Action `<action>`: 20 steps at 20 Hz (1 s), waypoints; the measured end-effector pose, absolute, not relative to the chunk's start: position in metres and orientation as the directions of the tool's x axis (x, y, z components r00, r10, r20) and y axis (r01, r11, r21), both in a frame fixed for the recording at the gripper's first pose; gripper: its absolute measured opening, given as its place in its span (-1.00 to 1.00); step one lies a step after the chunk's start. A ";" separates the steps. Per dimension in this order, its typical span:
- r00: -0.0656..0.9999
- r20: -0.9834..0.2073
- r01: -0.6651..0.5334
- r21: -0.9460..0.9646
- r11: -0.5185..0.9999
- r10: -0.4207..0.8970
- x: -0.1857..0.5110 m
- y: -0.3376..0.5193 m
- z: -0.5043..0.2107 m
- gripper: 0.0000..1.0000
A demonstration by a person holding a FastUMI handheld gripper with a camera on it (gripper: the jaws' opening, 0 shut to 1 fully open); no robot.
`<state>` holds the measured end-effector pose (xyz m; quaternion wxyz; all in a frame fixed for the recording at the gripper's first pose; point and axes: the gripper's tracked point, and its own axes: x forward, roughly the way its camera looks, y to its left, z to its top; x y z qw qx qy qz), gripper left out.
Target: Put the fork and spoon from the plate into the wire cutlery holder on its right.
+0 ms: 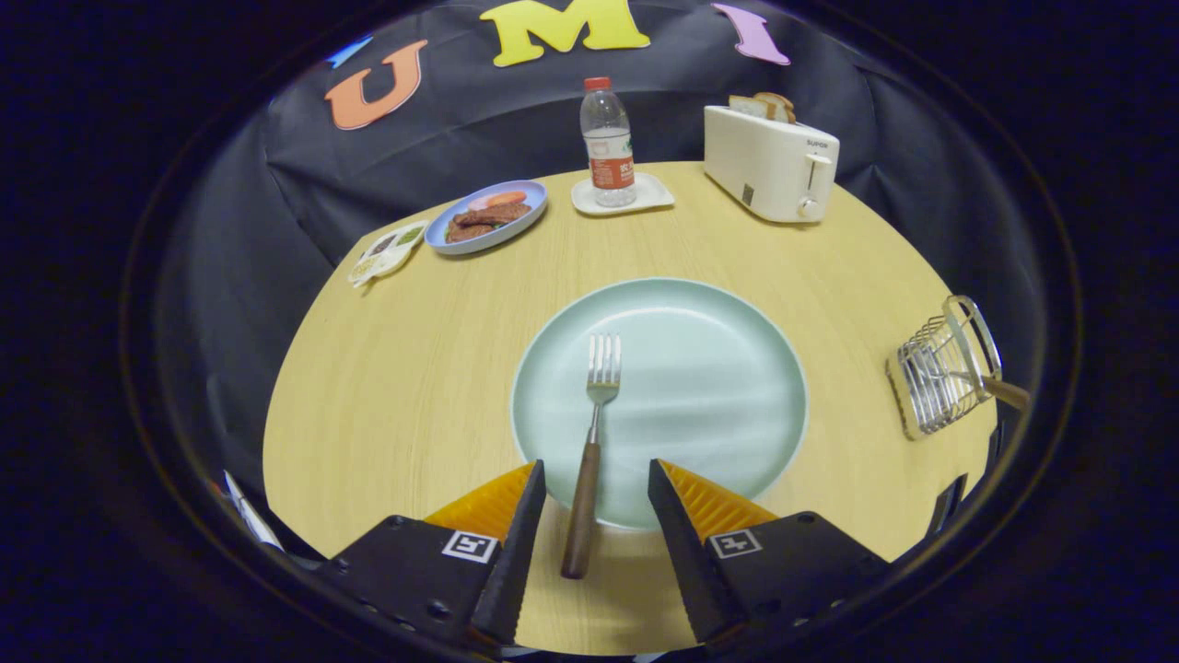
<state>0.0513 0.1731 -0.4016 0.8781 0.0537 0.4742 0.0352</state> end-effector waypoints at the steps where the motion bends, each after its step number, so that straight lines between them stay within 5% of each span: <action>1: 0.548 -0.830 -0.002 0.125 0.992 0.106 0.052 0.174 -0.405 0.36; 6: 0.543 -0.832 0.018 0.148 0.989 0.115 0.055 0.183 -0.406 -0.31; 14: 0.494 -0.863 0.136 0.199 0.971 0.108 0.051 0.165 -0.412 -0.34; 17: 0.490 -0.867 0.124 0.177 0.976 0.095 0.052 0.159 -0.416 -0.65; 20: 0.475 -0.873 0.093 0.174 0.980 0.110 0.051 0.157 -0.419 -0.75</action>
